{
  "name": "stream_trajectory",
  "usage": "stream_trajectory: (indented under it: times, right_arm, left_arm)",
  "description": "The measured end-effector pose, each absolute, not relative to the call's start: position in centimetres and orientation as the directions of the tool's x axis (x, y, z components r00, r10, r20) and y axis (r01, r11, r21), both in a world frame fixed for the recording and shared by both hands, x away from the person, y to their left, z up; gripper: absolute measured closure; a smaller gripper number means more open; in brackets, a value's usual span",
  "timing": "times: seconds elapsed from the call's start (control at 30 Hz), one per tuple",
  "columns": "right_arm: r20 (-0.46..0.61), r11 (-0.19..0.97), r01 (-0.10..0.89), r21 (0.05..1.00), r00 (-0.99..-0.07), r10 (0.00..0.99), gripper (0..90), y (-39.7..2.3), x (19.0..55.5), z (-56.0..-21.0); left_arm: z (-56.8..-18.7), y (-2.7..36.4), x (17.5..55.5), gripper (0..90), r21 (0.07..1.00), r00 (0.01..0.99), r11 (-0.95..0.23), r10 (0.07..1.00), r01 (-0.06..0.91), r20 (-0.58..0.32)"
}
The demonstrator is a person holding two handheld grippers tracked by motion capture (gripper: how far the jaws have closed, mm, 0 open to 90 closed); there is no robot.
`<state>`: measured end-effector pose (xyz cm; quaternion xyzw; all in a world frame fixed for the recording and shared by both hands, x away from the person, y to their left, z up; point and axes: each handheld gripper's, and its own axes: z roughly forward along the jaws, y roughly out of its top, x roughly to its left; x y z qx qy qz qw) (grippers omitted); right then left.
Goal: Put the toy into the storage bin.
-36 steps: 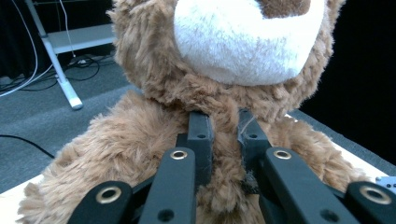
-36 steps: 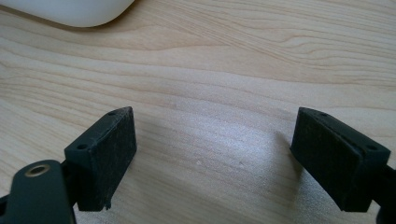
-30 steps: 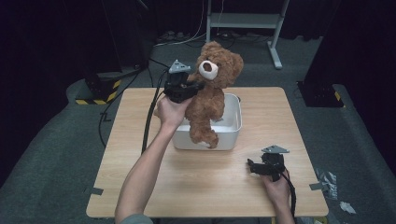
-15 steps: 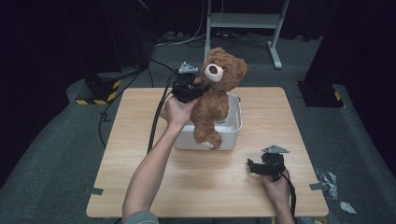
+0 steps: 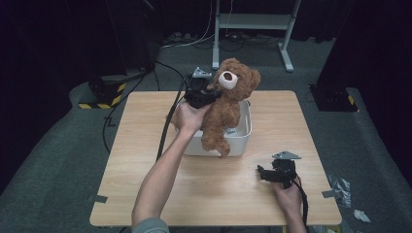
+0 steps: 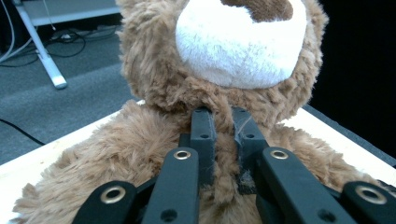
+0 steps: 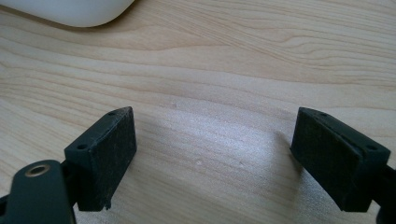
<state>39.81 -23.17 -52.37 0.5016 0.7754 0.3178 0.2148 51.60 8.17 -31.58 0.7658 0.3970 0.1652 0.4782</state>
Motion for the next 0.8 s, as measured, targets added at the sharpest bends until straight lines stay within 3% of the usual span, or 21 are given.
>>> stream_trajectory:
  times: [0.8]
  right_arm:
    - [-0.015,0.296,0.64,0.709,-0.406,0.914,13.7,-23.2,39.8,-52.4]
  left_arm:
    - [-33.3,7.0,52.6,85.5,0.821,0.648,-0.29,0.752,0.492,-0.123]
